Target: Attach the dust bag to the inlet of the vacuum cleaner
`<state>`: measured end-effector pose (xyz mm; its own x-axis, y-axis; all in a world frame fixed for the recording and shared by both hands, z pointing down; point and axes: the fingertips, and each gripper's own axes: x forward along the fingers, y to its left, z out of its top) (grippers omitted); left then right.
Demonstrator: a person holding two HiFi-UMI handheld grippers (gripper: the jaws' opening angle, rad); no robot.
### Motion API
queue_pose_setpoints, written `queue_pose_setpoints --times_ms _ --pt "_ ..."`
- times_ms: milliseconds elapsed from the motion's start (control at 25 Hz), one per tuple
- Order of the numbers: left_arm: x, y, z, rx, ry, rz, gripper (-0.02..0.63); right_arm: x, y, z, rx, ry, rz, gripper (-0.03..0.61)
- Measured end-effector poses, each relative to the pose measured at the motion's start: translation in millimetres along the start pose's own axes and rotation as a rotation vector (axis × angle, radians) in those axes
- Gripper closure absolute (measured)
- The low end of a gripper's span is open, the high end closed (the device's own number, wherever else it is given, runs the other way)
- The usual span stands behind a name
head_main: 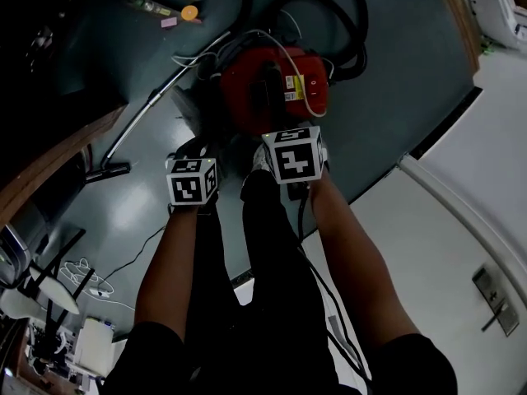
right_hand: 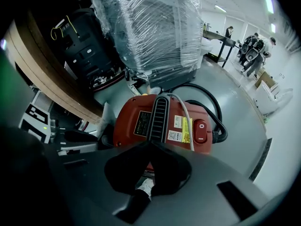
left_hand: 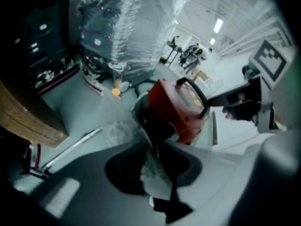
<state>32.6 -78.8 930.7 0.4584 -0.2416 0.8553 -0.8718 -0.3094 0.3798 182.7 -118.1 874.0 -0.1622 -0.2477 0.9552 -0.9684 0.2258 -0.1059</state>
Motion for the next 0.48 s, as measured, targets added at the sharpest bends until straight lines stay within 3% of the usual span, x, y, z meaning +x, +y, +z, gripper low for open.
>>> queue_pose_setpoints --times_ms 80,160,240,480 --pt "-20 0 9 -0.021 -0.081 0.054 0.544 0 -1 0 -0.019 0.015 -0.006 0.580" --pt "-46 4 26 -0.037 -0.166 0.125 0.614 -1 0 -2 -0.018 0.018 -0.012 0.580" --pt "-70 8 46 -0.034 -0.239 0.176 0.614 0 1 -3 -0.019 0.012 -0.020 0.580" --pt "-131 -12 111 0.018 -0.338 0.186 0.615 2 -5 -3 0.042 0.003 -0.012 0.580"
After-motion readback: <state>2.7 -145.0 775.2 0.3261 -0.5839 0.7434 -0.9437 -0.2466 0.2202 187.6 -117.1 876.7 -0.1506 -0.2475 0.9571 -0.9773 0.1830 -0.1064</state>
